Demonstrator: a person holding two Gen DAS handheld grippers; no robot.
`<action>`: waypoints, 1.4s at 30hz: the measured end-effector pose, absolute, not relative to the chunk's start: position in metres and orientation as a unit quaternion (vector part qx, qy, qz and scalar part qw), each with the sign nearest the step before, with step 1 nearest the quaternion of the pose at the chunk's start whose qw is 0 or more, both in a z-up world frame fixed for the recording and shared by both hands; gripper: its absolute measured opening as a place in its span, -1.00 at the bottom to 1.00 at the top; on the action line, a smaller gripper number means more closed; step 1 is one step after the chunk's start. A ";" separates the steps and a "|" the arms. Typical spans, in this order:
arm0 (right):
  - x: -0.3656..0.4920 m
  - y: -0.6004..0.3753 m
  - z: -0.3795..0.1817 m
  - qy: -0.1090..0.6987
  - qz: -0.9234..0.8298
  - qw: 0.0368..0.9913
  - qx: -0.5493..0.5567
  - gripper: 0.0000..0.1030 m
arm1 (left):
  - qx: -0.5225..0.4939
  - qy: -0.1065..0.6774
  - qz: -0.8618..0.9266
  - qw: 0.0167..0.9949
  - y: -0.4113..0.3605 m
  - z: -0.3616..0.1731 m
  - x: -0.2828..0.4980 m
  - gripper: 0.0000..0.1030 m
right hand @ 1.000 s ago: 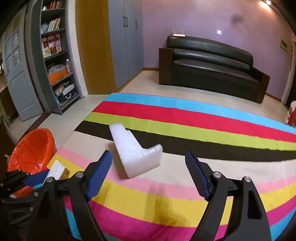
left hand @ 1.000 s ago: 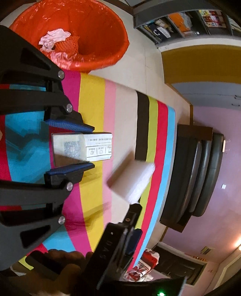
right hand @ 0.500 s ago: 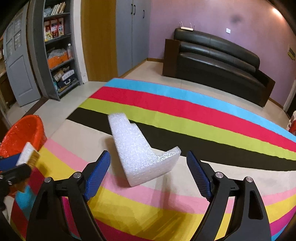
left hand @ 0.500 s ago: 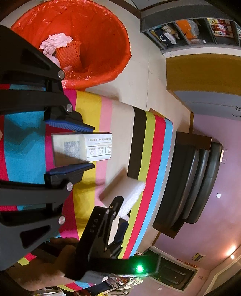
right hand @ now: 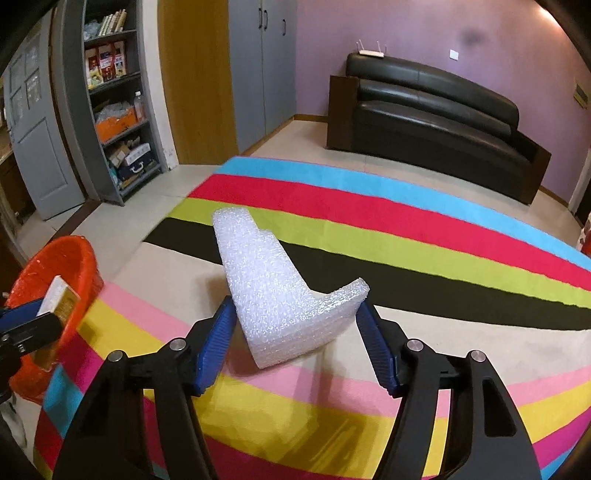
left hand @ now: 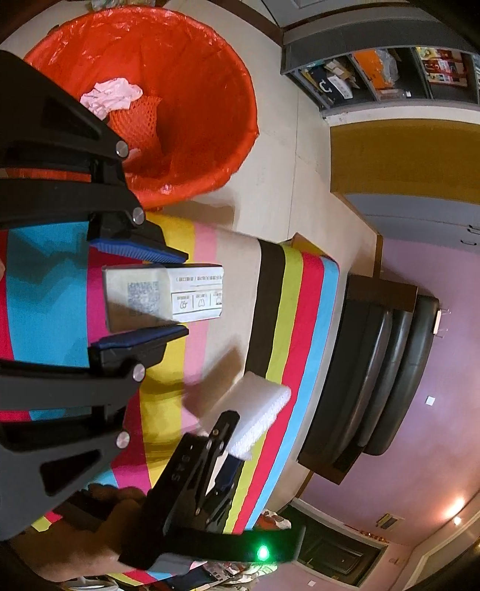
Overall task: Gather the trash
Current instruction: 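Carry the box and foam corner over the orange wastebasket with both tools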
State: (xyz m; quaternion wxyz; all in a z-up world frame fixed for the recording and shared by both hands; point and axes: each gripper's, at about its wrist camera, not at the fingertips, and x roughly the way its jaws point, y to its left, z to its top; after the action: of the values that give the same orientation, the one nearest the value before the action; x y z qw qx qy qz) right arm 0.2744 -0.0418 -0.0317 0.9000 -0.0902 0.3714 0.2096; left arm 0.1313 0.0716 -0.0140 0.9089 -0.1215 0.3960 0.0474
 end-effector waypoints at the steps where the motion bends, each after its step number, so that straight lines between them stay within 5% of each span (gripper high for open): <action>1: 0.272 -0.040 -0.030 0.369 0.212 0.900 -0.091 0.22 | -0.122 0.395 0.050 0.909 0.074 -0.013 0.130 -0.36; 42: 0.196 0.043 0.011 0.341 0.295 0.887 -0.098 0.22 | -0.143 0.373 0.136 0.906 0.176 0.010 0.065 -0.36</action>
State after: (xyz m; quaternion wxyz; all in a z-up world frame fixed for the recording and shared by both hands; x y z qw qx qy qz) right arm 0.1957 0.0434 0.0110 0.8873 -0.0980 0.3406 0.2952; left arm 0.0652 0.1760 0.0097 0.9064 -0.1430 0.3734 0.1363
